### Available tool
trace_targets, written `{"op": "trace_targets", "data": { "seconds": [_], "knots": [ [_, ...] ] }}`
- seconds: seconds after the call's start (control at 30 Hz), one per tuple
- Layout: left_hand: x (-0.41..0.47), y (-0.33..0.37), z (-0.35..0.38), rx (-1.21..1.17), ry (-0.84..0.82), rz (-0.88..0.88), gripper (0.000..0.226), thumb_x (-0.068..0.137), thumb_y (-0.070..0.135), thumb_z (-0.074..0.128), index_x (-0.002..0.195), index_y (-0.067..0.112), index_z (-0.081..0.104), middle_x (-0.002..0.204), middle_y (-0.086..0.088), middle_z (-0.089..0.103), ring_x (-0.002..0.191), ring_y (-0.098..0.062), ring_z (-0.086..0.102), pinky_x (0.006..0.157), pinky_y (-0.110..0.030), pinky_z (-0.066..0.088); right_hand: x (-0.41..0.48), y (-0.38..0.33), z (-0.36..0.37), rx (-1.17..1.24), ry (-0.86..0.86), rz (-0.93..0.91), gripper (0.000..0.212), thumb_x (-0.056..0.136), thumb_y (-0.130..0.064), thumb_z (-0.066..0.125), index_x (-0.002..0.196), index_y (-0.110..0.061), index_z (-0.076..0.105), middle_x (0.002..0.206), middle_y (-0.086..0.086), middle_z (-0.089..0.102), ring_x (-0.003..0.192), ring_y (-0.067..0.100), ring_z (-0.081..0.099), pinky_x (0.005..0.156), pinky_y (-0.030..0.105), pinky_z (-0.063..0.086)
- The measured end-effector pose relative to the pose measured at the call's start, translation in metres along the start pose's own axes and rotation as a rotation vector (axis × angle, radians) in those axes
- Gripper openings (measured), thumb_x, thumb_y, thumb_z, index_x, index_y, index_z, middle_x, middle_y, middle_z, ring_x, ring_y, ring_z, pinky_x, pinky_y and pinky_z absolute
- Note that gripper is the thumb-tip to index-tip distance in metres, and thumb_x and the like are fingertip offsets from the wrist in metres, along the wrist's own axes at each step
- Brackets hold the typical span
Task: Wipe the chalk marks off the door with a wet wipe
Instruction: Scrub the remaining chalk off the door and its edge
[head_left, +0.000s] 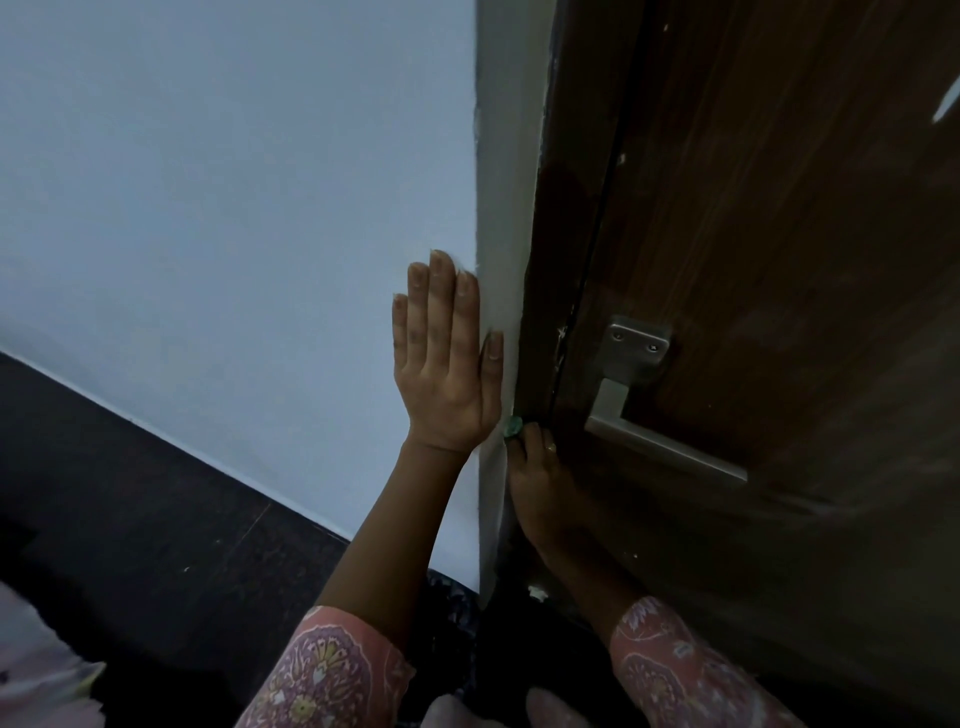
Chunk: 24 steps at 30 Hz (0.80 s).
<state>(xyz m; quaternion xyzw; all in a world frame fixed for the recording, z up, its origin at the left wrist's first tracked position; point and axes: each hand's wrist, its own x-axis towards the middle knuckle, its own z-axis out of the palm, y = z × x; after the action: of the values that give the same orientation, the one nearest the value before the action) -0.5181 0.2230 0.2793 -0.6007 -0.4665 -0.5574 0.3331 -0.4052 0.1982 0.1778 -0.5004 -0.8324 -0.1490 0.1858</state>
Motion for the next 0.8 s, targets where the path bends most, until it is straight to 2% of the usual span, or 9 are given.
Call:
{"op": "trace_targets", "data": {
  "seconds": [0.1,0.2,0.37,0.53,0.7,0.8],
  "knots": [
    [-0.001,0.0,0.0,-0.001,-0.001,0.002,0.054,0.104,0.025,0.026,0.152,0.02,0.001,0.159,0.007,-0.003,0.148,-0.014,0.002,0.121,-0.033,0.007,-0.007,-0.002,0.014,0.062,-0.173,0.014,0.03,0.049,-0.012,0.09,0.075,-0.013,0.076,0.088,0.003,0.074,0.076,0.018,0.07,0.054,0.021,0.055],
    [0.0,0.0,-0.001,0.004,-0.002,0.004,0.054,0.104,0.026,0.026,0.152,0.02,0.001,0.159,0.007,-0.004,0.148,-0.014,0.002,0.121,-0.033,0.007,-0.004,0.0,0.017,0.085,-0.203,0.032,0.031,0.043,-0.015,0.093,0.069,-0.014,0.075,0.086,0.003,0.074,0.065,0.017,0.07,0.049,0.02,0.053],
    [0.0,0.001,-0.001,0.007,-0.007,0.001,0.055,0.104,0.025,0.027,0.152,0.021,0.0,0.159,0.008,-0.004,0.147,-0.013,0.001,0.121,-0.033,0.006,-0.002,0.005,0.018,0.028,-0.147,0.075,0.029,0.05,-0.026,0.092,0.072,-0.016,0.076,0.078,0.0,0.074,0.049,0.014,0.064,0.043,0.018,0.051],
    [0.0,0.002,-0.002,0.0,-0.011,-0.008,0.055,0.103,0.025,0.026,0.152,0.021,0.0,0.159,0.009,-0.005,0.147,-0.013,0.001,0.121,-0.034,0.006,-0.014,0.022,0.008,-0.005,-0.072,0.158,0.019,0.069,-0.029,0.084,0.08,-0.016,0.074,0.082,0.005,0.073,0.048,0.017,0.063,0.043,0.025,0.053],
    [0.001,0.003,-0.003,-0.007,-0.012,-0.013,0.056,0.103,0.025,0.027,0.152,0.022,-0.001,0.159,0.01,-0.005,0.147,-0.012,0.0,0.121,-0.034,0.006,-0.047,0.06,-0.012,0.067,0.01,0.2,0.036,0.052,-0.015,0.093,0.082,-0.01,0.075,0.084,0.013,0.072,0.048,0.022,0.064,0.044,0.025,0.054],
    [0.001,0.003,-0.003,-0.005,-0.007,-0.01,0.056,0.103,0.025,0.027,0.152,0.022,-0.001,0.159,0.01,-0.006,0.147,-0.012,0.0,0.121,-0.033,0.006,-0.069,0.087,-0.02,0.109,0.067,0.335,0.041,0.045,-0.004,0.094,0.08,-0.003,0.074,0.086,0.024,0.07,0.049,0.032,0.065,0.043,0.033,0.054]
  ]
}}
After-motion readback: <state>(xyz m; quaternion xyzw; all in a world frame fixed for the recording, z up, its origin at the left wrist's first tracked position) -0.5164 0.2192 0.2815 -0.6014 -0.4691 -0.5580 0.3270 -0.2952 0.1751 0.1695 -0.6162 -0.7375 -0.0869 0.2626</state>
